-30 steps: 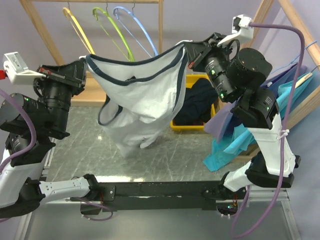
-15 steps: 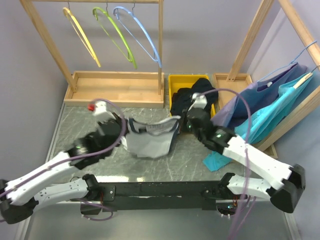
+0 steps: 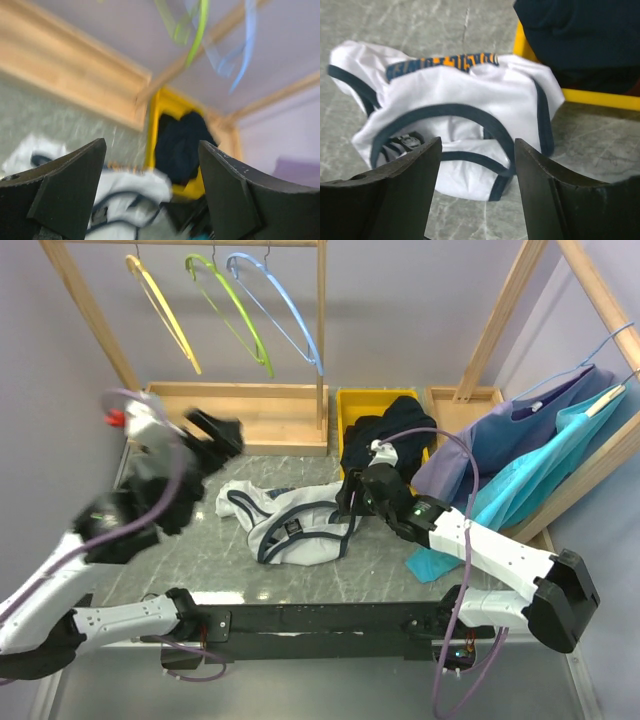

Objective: Place the tank top on the hanger

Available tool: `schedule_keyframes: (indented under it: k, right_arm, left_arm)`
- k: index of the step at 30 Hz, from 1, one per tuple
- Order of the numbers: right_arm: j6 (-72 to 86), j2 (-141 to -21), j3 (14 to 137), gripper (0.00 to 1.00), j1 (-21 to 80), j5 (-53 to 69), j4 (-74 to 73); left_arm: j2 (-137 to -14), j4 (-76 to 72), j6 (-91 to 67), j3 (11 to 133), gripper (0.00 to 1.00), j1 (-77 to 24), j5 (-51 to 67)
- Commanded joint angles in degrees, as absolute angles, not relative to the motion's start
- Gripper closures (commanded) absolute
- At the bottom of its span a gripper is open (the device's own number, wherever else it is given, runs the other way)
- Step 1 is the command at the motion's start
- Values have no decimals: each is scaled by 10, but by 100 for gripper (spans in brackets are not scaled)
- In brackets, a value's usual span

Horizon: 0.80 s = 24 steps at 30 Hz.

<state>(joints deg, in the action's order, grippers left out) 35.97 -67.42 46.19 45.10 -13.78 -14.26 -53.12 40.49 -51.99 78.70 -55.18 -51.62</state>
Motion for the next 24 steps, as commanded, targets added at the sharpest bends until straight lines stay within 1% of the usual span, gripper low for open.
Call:
schedule_keyframes:
  k: [1,2,4,5,7,8,10,11,14,15,17,19,21,24]
  right_arm:
    - [345,-648,493,32,451,-141,-127]
    - [345,-648,493,31,450,-141,-130]
    - [340,-651,498,30,449,-136,-135]
    - [338,-654,500,29,449,-134,-140]
    - [333,-657,504,27,451,-127,-140]
    - [331,-660,504,24,451,-114,-137]
    - [330,-664,512,23,451,-105,-140]
    - [329,-667,518,23,452,-105,-145]
    - [324,-669,523,23,455,-107,-150]
    - [323,-668,524,23,455,-110,-152]
    - [318,-664,522,23,455,-114,-156]
    - [310,-665,524,23,455,-126,-163]
    - [303,-667,525,23,454,-127,-164]
    - [297,-672,529,23,455,-125,-168]
  left_arm:
    - [-589,440,-374,980,20,-509,-640]
    - [-615,406,-310,1032,21,-496,-656]
    - [-641,358,-246,1069,22,-448,-671]
    - [-669,332,-193,1095,25,-432,-674]
    - [-704,283,-138,1120,25,-391,-670]
    - [-744,282,-132,1159,25,-378,-650]
    - [-790,307,-129,1208,25,-335,-620]
    - [-841,321,-131,1267,25,-321,-605]
    - [-929,335,-102,1359,24,-281,-585]
    - [-946,333,-94,1378,23,-266,-559]
    - [-991,316,-63,1417,23,-255,-548]
    - [-1012,295,-27,1425,23,-247,-563]
    - [-1018,265,-21,1399,26,-234,-569]
    - [-1031,297,-60,1402,28,-205,-531]
